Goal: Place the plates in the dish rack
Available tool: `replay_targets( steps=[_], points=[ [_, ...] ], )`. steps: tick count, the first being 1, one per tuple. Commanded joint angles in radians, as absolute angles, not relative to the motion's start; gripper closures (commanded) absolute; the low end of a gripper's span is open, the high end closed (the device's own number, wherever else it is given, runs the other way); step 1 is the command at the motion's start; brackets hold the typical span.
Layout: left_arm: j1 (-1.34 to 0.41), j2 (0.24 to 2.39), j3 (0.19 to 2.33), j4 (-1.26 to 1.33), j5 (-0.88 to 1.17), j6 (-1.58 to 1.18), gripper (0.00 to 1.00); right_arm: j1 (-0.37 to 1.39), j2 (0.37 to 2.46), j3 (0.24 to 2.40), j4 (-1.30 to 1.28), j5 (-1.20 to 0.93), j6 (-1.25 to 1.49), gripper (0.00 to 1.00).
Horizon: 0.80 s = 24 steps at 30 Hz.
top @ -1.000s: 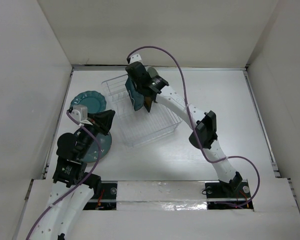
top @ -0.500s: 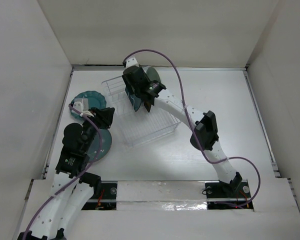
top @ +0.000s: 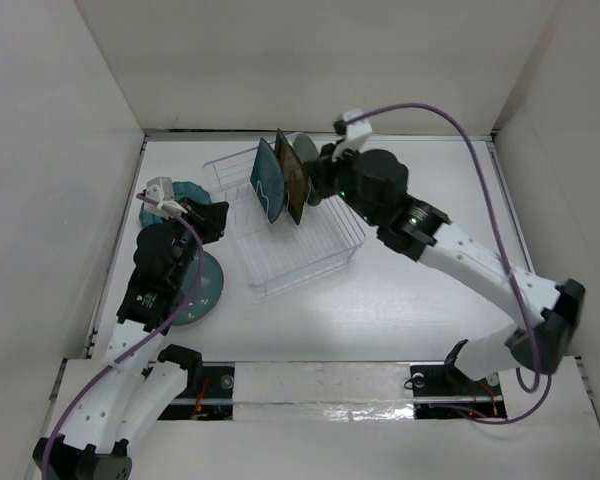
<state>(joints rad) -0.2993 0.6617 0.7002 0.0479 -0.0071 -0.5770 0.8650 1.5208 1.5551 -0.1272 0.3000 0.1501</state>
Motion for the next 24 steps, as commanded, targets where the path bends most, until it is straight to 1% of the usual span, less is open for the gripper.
replay_targets(
  steps=[1,2,3,5,8,9,10,12,13,15,16,19,20,21,22,24],
  points=[
    [-0.285,0.670,0.709,0.196,0.048,-0.618,1.00,0.864,1.382,1.318,0.103,0.215,0.256,1.00],
    [-0.275,0.673,0.700,0.213,0.049,-0.626,1.00,0.864,1.347,1.263,0.142,0.212,0.293,1.00],
    [-0.250,0.673,0.690,0.253,0.054,-0.644,1.00,0.864,1.286,1.161,0.161,0.204,0.305,1.00],
    [-0.250,0.681,0.678,0.273,0.023,-0.634,1.00,0.864,1.232,1.070,0.190,0.201,0.340,1.00],
    [-0.250,0.730,0.719,0.188,-0.081,-0.600,1.00,0.844,1.148,0.922,0.207,0.196,0.363,1.00],
    [-0.250,0.742,0.729,0.172,-0.100,-0.597,0.94,0.844,1.128,0.893,0.209,0.193,0.365,0.97],
    [-0.250,0.770,0.741,0.163,-0.115,-0.591,0.78,0.830,1.093,0.862,0.212,0.192,0.367,0.90],
    [-0.250,0.799,0.750,0.137,-0.147,-0.589,0.64,0.795,1.063,0.787,0.224,0.161,0.371,0.72],
    [-0.250,0.833,0.758,0.135,-0.150,-0.591,0.55,0.781,1.051,0.764,0.233,0.146,0.371,0.58],
    [-0.250,0.879,0.775,0.120,-0.144,-0.597,0.50,0.740,1.025,0.715,0.241,0.129,0.380,0.49],
    [-0.241,0.934,0.800,0.112,-0.138,-0.603,0.48,0.723,1.019,0.701,0.242,0.121,0.388,0.47],
    [-0.071,1.024,0.801,0.149,0.065,-0.675,0.48,0.669,0.980,0.643,0.278,0.074,0.426,0.42],
    [-0.016,1.037,0.790,0.175,0.153,-0.696,0.48,0.660,0.970,0.626,0.297,0.063,0.446,0.42],
    [0.082,1.048,0.782,0.199,0.169,-0.716,0.48,0.651,0.947,0.599,0.305,0.039,0.449,0.42],
    [0.118,1.055,0.781,0.201,0.178,-0.713,0.48,0.650,0.937,0.591,0.310,0.025,0.452,0.41],
    [0.170,1.057,0.790,0.177,0.134,-0.662,0.48,0.626,0.913,0.583,0.302,0.011,0.457,0.41]
  ],
)
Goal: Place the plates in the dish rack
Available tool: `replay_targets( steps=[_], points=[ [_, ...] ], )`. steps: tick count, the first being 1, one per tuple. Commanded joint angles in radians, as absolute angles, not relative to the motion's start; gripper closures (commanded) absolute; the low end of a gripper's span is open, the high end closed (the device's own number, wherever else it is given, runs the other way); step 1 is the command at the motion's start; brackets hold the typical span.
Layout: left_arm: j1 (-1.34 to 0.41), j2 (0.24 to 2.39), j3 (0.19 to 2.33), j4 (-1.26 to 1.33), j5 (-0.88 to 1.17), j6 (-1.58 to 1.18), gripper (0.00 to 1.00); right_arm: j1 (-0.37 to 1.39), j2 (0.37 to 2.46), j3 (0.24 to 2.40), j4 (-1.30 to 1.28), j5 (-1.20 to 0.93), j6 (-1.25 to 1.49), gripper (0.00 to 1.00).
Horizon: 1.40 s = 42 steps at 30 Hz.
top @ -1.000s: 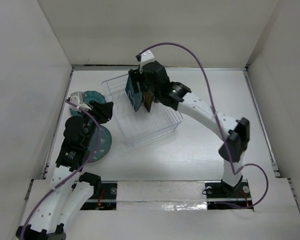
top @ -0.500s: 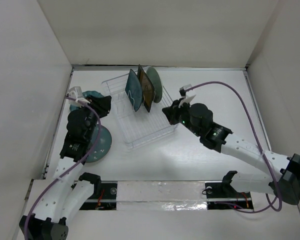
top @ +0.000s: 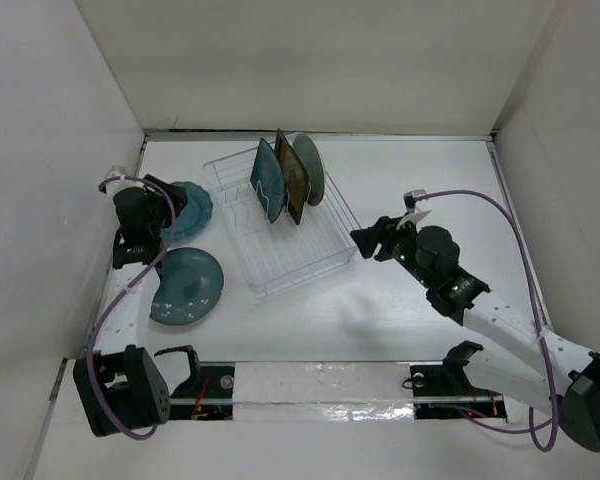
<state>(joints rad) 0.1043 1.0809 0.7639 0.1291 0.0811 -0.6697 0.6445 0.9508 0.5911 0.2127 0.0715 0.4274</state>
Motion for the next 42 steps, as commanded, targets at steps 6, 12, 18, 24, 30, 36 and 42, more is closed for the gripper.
replay_targets(
  steps=[6,12,18,24,30,36,42],
  points=[
    [0.366,1.187,0.805,0.156,0.181,-0.606,0.47,0.626,0.888,0.580,0.284,0.008,0.485,0.39],
    [0.468,1.362,0.810,0.195,0.282,-0.594,0.47,0.617,0.881,0.578,0.282,0.008,0.488,0.39],
    [0.547,1.427,0.763,0.303,0.368,-0.614,0.45,0.617,0.899,0.580,0.281,0.012,0.489,0.39],
    [0.571,1.543,0.782,0.292,0.405,-0.612,0.44,0.617,0.908,0.581,0.287,0.008,0.489,0.39],
    [0.571,1.627,0.818,0.328,0.429,-0.606,0.44,0.607,0.917,0.580,0.287,0.014,0.491,0.39],
    [0.571,1.695,0.847,0.313,0.411,-0.598,0.44,0.607,0.927,0.581,0.287,0.015,0.489,0.39],
    [0.571,1.758,0.867,0.316,0.440,-0.606,0.43,0.607,0.940,0.583,0.290,0.017,0.489,0.39]
  ],
)
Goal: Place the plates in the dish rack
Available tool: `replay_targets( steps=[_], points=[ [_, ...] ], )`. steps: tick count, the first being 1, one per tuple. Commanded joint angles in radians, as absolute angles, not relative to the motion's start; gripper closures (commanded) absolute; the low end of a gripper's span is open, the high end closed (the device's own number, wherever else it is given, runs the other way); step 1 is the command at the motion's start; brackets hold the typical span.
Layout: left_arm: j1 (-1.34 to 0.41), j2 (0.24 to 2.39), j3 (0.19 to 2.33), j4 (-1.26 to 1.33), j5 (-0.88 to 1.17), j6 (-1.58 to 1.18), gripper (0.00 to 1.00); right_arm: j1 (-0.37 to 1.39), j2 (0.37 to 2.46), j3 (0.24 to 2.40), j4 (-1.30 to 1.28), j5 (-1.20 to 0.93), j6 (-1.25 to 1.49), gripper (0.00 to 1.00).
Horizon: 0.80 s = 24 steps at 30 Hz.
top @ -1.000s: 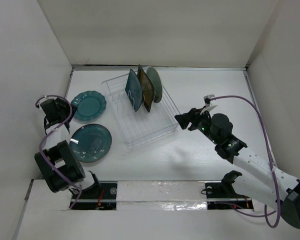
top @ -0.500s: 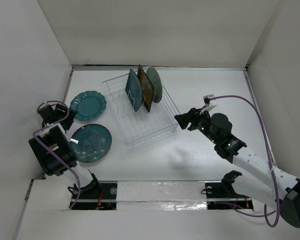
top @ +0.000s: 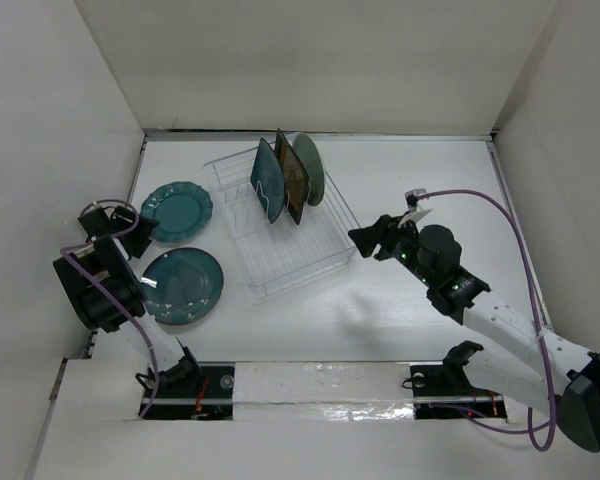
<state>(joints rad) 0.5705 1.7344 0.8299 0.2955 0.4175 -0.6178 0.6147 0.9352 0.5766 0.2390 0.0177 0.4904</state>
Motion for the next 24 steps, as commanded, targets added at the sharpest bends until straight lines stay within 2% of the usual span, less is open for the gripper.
replay_targets(
  steps=[1,6,21,24],
  points=[
    [0.571,1.764,0.870,0.319,0.443,-0.610,0.43,0.607,0.943,0.584,0.291,0.018,0.488,0.39],
    [0.560,1.804,0.882,0.345,0.460,-0.638,0.43,0.607,0.956,0.584,0.296,0.031,0.486,0.39],
    [0.529,1.882,0.936,0.364,0.457,-0.657,0.54,0.607,0.945,0.568,0.319,0.054,0.488,0.41],
    [0.529,1.897,0.946,0.367,0.453,-0.646,0.60,0.607,0.945,0.565,0.322,0.057,0.488,0.41]
  ],
)
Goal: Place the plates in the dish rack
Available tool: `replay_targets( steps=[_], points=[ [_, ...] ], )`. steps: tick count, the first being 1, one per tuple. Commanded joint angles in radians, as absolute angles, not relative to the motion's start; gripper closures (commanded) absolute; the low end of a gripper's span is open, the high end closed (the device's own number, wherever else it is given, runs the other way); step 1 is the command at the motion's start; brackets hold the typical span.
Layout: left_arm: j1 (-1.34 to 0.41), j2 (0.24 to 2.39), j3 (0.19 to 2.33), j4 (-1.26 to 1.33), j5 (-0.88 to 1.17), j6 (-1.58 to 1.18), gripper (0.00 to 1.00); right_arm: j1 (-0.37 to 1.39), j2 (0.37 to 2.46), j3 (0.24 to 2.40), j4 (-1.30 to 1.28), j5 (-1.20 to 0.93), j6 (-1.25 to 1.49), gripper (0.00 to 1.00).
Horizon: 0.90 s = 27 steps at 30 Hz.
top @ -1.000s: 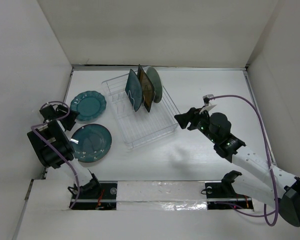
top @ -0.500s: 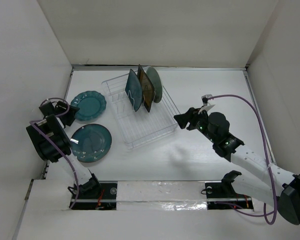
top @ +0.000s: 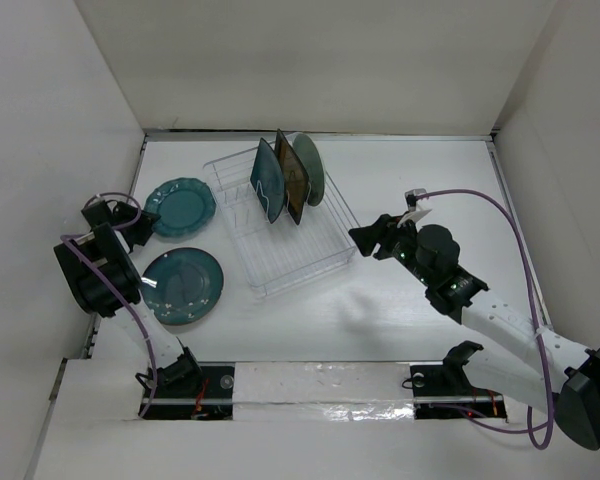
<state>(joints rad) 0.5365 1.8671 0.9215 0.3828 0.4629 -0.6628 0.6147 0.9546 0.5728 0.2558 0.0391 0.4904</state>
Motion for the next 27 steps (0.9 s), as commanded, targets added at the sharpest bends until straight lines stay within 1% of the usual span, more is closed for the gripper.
replay_targets(
  steps=[1,3,7,9,11,12,13,15,17,18,19,20,22,27],
  points=[
    [0.529,1.904,0.954,0.356,0.451,-0.640,0.62,0.607,0.946,0.566,0.321,0.060,0.488,0.41],
    [0.529,1.925,0.974,0.341,0.439,-0.614,0.62,0.607,0.946,0.568,0.316,0.058,0.488,0.41],
    [0.529,1.959,1.009,0.285,0.436,-0.588,0.52,0.598,0.940,0.565,0.314,0.066,0.485,0.41],
    [0.529,1.971,1.028,0.258,0.439,-0.574,0.50,0.598,0.939,0.565,0.313,0.068,0.485,0.41],
    [0.529,1.989,1.064,0.215,0.420,-0.548,0.51,0.598,0.939,0.565,0.314,0.061,0.485,0.41],
    [0.529,1.994,1.075,0.172,0.382,-0.514,0.52,0.598,0.940,0.566,0.316,0.063,0.485,0.41],
    [0.529,2.002,1.087,0.158,0.367,-0.505,0.57,0.598,0.942,0.565,0.318,0.064,0.485,0.41],
    [0.529,2.011,1.100,0.150,0.361,-0.500,0.61,0.598,0.942,0.565,0.314,0.069,0.486,0.41],
    [0.529,2.010,1.095,0.164,0.368,-0.495,0.72,0.598,0.942,0.566,0.318,0.061,0.486,0.41],
    [0.529,2.006,1.091,0.172,0.386,-0.495,0.80,0.598,0.942,0.566,0.319,0.061,0.486,0.41],
    [0.529,2.005,1.088,0.195,0.400,-0.502,0.96,0.598,0.943,0.565,0.319,0.061,0.486,0.41],
    [0.529,2.000,1.082,0.195,0.397,-0.500,1.00,0.598,0.943,0.565,0.319,0.064,0.486,0.41],
    [0.529,1.991,1.068,0.233,0.432,-0.502,1.00,0.598,0.943,0.566,0.316,0.060,0.486,0.41],
    [0.529,1.872,0.971,0.368,0.491,-0.578,1.00,0.598,0.940,0.566,0.318,0.057,0.486,0.41]
  ],
)
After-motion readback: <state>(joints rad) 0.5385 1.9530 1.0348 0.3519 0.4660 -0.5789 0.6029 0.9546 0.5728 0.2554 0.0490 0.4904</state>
